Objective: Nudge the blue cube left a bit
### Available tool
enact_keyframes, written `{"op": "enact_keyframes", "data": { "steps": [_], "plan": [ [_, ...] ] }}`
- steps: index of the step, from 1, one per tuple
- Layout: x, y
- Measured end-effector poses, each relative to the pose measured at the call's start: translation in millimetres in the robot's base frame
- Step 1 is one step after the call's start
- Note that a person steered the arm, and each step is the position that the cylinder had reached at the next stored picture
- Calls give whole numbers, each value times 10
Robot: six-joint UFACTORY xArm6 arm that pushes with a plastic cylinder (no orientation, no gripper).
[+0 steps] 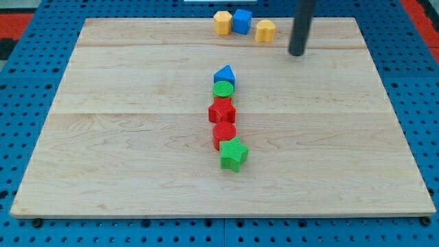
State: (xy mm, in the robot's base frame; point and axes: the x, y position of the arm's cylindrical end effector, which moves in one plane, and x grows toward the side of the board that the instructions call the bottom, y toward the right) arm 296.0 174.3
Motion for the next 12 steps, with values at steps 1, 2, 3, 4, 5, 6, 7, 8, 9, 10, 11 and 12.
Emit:
{"op": "enact_keyframes", "data": {
  "steps": [1,2,3,4,5,6,7,8,9,10,11,12],
  "plan": [
    [-122,729],
    [-609,1101],
    [-1034,1090],
    [-1050,1045],
    [-1045,892],
    [-1044,-6],
    [-1045,-832],
    [-1044,-834],
    [-1025,-874],
    [-1027,-981],
    [-1030,-984],
    [-1018,-981]
  ]
}}
